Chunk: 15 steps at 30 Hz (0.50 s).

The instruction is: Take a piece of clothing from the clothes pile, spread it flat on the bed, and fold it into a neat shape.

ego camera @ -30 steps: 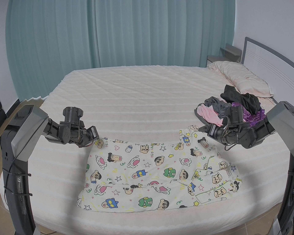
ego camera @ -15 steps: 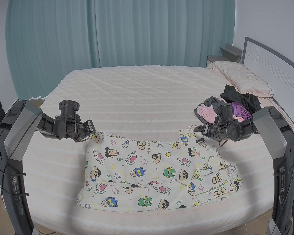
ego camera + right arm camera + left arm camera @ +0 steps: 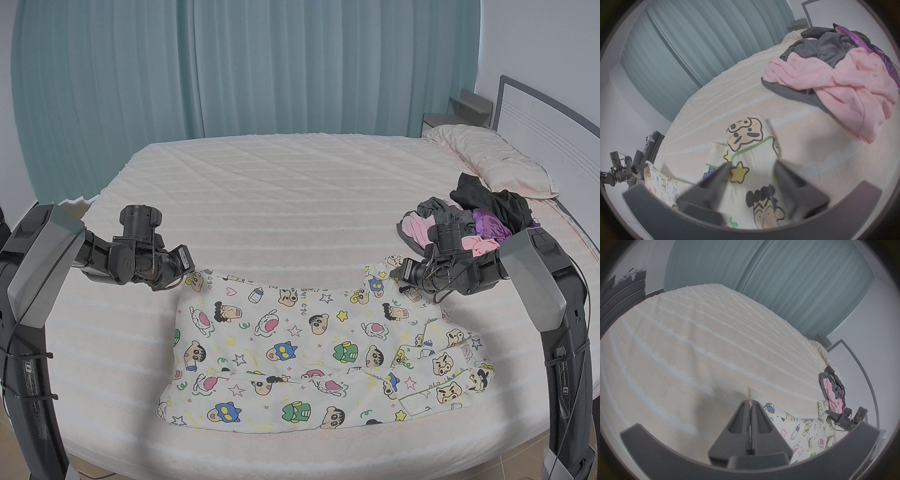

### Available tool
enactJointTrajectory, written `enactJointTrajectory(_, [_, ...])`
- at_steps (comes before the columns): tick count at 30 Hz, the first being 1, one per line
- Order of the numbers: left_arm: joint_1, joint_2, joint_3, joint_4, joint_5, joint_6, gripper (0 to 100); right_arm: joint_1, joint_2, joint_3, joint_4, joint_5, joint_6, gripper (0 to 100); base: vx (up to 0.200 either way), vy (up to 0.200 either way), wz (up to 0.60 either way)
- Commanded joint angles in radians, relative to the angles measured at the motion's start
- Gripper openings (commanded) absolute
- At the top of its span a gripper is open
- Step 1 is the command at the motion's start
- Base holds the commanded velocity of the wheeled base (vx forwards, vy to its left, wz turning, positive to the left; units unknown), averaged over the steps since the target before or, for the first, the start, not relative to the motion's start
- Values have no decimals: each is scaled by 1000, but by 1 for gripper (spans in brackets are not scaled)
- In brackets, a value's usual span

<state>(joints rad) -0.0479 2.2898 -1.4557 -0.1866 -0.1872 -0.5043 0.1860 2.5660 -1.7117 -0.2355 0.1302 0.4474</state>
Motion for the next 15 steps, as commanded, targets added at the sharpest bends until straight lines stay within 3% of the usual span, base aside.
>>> enactJointTrajectory(1, [0, -1, 0, -1, 0, 0, 0, 1, 25, -8, -4, -1, -1, 0, 0, 0, 0])
enactJointTrajectory(10, [0, -7, -5, 15, 0, 4, 0, -11, -20, 12, -8, -7, 13, 0, 0, 0, 0])
enactJointTrajectory(15, [0, -18, -11, 24, 2, 20, 0, -17, -70, 50, -84, -18, 11, 0, 0, 0, 0])
